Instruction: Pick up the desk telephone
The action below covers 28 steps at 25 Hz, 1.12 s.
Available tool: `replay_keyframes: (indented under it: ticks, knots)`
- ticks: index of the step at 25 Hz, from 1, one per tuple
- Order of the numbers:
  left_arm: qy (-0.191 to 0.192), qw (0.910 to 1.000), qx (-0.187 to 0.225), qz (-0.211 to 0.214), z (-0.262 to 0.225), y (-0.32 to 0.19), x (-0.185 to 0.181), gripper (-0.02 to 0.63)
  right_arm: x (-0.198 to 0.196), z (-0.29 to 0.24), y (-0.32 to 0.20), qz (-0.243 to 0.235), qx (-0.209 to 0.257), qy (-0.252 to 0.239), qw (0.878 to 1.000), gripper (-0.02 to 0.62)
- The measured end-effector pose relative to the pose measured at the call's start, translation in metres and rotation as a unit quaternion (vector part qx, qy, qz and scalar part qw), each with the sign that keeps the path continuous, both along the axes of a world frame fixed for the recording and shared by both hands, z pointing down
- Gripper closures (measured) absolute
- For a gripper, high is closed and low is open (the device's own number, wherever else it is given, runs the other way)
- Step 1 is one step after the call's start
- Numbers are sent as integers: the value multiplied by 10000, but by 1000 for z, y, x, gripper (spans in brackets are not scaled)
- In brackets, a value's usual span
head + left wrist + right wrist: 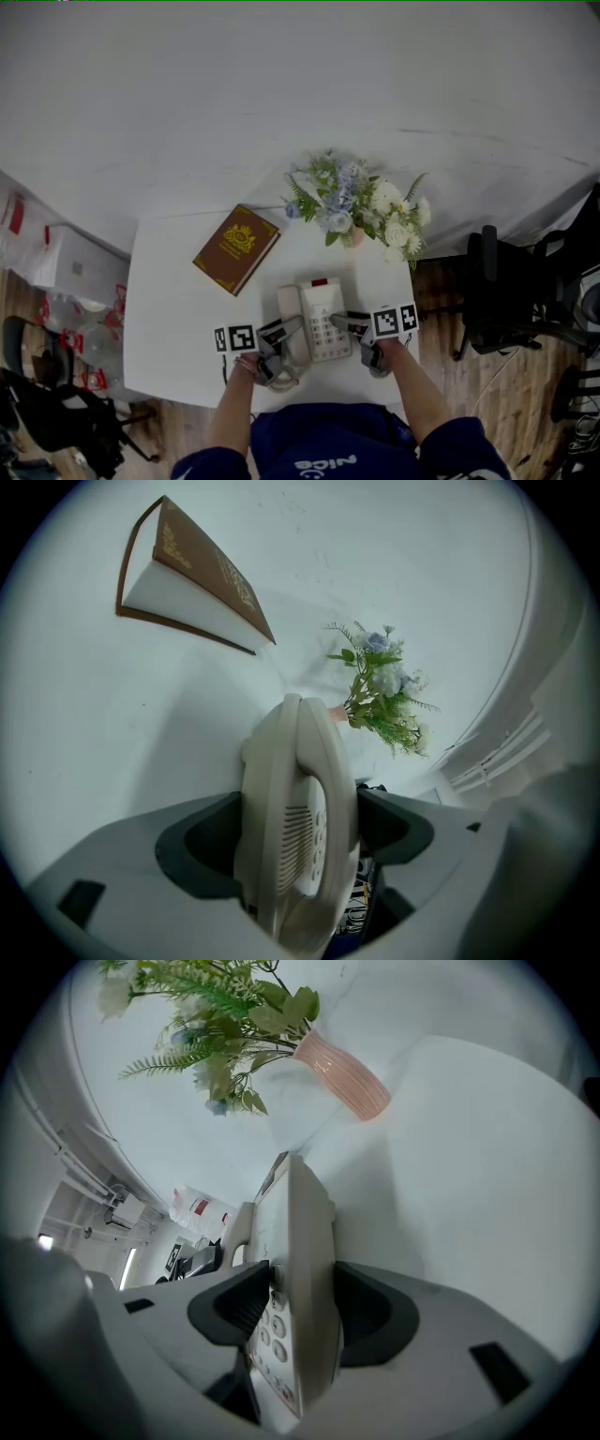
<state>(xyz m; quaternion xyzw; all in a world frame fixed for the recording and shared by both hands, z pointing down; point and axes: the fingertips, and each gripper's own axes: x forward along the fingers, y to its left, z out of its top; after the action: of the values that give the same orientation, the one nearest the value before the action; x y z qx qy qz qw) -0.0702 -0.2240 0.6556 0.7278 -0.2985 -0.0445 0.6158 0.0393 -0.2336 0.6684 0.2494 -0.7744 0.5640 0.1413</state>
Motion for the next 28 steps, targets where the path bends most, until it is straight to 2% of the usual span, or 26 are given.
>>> replay_keyframes:
  ticks: [8, 18, 28]
  knots:
    - [-17, 10000, 14, -40, -5, 14, -1, 215, 0, -5, 14, -18, 16, -64, 10000, 360]
    - [-69, 9987, 495, -93, -46, 19, -2, 215, -1, -43, 21, 100, 440, -180, 9988, 362]
    - [-195, 9967, 767, -178, -75, 32, -10, 215, -5, -72, 35, 172, 703, -240, 9971, 361]
